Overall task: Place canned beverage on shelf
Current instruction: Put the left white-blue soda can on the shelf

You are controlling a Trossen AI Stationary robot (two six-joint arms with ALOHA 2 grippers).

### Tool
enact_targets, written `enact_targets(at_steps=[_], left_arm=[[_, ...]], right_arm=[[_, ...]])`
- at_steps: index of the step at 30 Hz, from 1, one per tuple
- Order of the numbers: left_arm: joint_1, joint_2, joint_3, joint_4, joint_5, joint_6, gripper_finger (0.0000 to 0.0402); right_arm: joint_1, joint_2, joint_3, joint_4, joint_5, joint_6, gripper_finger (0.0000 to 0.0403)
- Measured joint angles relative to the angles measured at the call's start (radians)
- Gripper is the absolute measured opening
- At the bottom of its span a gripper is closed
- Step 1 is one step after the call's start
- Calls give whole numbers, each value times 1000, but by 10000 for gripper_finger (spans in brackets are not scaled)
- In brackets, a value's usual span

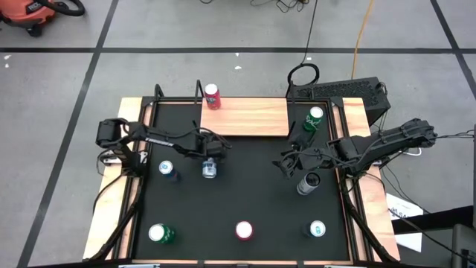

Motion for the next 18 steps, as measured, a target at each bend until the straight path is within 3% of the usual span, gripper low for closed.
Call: enact_targets(at_steps=[11, 18], left_arm=[[-17, 14, 0, 33, -21, 28, 248], [-68, 8, 28, 64, -38, 162, 255]], right_arm=[[0, 0, 0, 13, 2, 0, 265], [-26, 0, 0, 151, 0, -11, 265]])
